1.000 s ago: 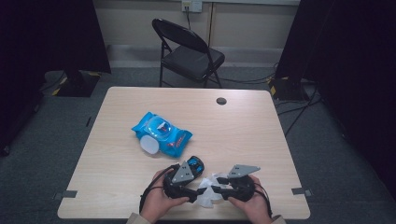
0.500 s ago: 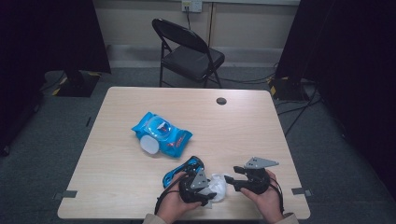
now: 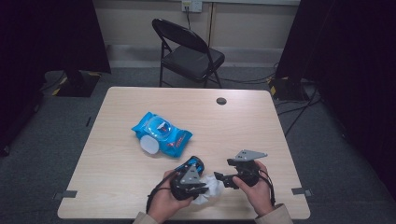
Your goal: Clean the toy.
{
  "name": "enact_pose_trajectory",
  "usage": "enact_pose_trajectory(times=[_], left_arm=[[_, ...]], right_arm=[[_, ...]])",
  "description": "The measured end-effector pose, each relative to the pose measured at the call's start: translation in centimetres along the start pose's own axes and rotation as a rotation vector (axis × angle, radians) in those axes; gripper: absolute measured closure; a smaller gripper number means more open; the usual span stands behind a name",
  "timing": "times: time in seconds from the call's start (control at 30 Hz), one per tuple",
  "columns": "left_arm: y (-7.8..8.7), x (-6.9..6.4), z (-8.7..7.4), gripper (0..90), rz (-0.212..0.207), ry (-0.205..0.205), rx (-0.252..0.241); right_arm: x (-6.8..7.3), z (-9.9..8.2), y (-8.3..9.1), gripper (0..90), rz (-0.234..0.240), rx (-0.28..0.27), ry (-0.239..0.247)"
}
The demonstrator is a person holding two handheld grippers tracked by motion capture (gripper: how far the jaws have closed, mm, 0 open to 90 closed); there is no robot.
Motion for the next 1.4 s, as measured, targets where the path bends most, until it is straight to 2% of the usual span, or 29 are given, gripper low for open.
enact_pose_trajectory(times=[0.07,0.1,0.17,0.3,0.37,0.5,0.53,0.63,0.77,0.8,0.83,0.93,1.0,1.07,1.13,1.23,1.37,1.4], left_arm=[[2.1,1.2,-0.2,83.4,0.031,0.016,-0.018],[3.4,1.9,-0.5,83.4,0.043,0.043,-0.031],[5.4,3.2,-1.1,83.4,0.07,0.07,-0.054],[8.4,5.2,-2.9,83.4,0.12,0.127,-0.074],[9.3,5.9,-3.8,83.4,0.132,0.148,-0.074],[10.4,7.5,-5.5,83.4,0.182,0.195,-0.064],[10.6,7.8,-5.9,83.4,0.188,0.196,-0.054],[10.7,8.6,-7.1,83.3,0.209,0.235,-0.045],[10.5,9.6,-8.5,83.1,0.244,0.272,-0.016],[10.1,9.6,-8.8,82.9,0.229,0.289,-0.015],[9.8,9.5,-8.9,82.2,0.222,0.29,-0.011],[8.6,9.4,-9.2,78.9,0.22,0.286,0.013],[8.2,9.2,-8.9,73.6,0.198,0.319,0.002],[8.0,9.3,-8.7,67.4,0.21,0.299,-0.002],[7.8,9.2,-8.6,63.8,0.202,0.294,-0.003],[7.6,9.1,-8.4,62.1,0.2,0.282,0.004],[7.1,9.0,-8.1,64.2,0.211,0.263,0.012],[6.9,8.7,-8.0,68.4,0.192,0.264,0.015]], right_arm=[[0.4,0.9,-0.3,20.5,0.006,-0.014,0.013],[0.6,1.2,-0.5,20.5,0.006,-0.013,0.019],[1.4,2.1,-1.1,20.5,0.009,-0.019,0.046],[3.0,3.3,-2.6,20.5,0.037,-0.005,0.086],[3.9,3.8,-3.6,20.4,0.055,0.003,0.105],[5.2,4.2,-5.9,20.5,0.07,0.031,0.149],[5.4,4.2,-6.5,20.5,0.072,0.041,0.16],[6.1,4.1,-7.9,20.5,0.088,0.058,0.184],[6.3,3.8,-9.3,20.5,0.086,0.077,0.221],[6.4,3.8,-9.5,18.4,0.088,0.077,0.227],[6.5,3.7,-9.8,15.2,0.088,0.073,0.23],[6.7,3.8,-10.1,14.2,0.093,0.059,0.241],[6.9,3.8,-10.2,14.0,0.099,0.053,0.259],[7.1,3.8,-10.3,13.2,0.103,0.051,0.269],[7.3,3.9,-10.5,13.2,0.1,0.044,0.261],[7.6,3.9,-10.8,13.0,0.09,0.029,0.255],[7.5,3.9,-10.8,13.0,0.084,0.022,0.246],[7.4,3.9,-10.8,13.0,0.084,0.019,0.247]])
Point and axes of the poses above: each handheld gripper's, and its own axes: y roughly backward along the jaws, z roughly out of its top, x roughly to its left, the point moved 10 cm from there along -y, roughly forward along the jaws, and after that the axes turned 11 degrees about y, right-handed, at the moved point
